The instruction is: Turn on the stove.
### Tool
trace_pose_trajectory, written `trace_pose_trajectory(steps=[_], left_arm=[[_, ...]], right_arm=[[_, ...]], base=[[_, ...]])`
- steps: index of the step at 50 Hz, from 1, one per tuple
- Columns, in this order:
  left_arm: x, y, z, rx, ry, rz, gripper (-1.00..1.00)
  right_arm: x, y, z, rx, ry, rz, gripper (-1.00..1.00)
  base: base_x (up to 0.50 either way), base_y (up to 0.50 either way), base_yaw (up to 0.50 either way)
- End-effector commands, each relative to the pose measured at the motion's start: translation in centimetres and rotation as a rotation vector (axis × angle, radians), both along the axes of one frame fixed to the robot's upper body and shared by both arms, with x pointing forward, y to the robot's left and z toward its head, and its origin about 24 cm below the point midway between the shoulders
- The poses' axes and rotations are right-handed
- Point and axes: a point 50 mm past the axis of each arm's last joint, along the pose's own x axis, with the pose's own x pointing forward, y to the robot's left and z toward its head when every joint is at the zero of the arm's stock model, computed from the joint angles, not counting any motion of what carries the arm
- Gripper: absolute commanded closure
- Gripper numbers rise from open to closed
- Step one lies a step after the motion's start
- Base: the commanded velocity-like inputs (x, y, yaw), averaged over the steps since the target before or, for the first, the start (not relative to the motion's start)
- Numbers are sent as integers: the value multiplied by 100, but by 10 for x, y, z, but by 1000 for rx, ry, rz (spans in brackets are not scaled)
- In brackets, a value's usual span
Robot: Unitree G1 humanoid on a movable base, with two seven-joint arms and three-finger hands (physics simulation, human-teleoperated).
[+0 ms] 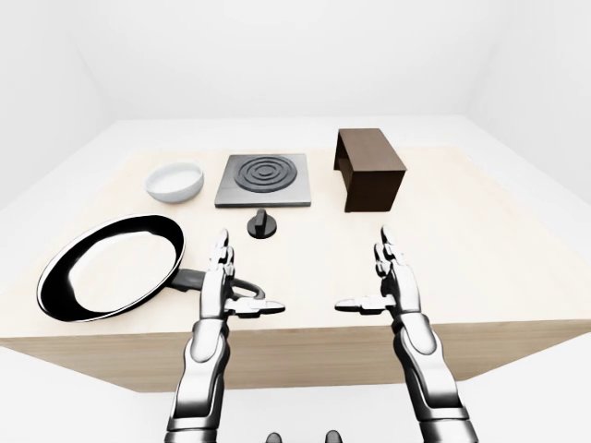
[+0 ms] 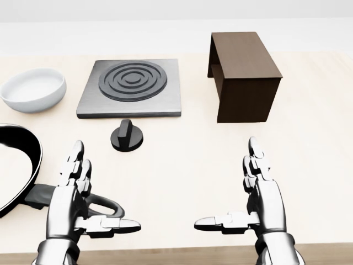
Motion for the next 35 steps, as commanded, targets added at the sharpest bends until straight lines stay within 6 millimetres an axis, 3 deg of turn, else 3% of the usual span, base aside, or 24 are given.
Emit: trace_pose_trajectory(steps=[1,12,21,35], left_arm=[[-1,6,1,6,-2,-2,-100],[2,14,14,-7,-26,25,-100],[9,33,38,-18,-105,96,-100],[9,31,33,-14,-85,96,-100]], right_arm=[[0,-6,-1,7,3,-6,-100],[-2,-15,12,8,-39,-41,-100],[-16,-49,46,15,-152,-168,-100],[-55,-110,99,-8,-388,-423,-100]], base=[[0,0,0],[0,0,0],[0,0,0],[0,0,0]])
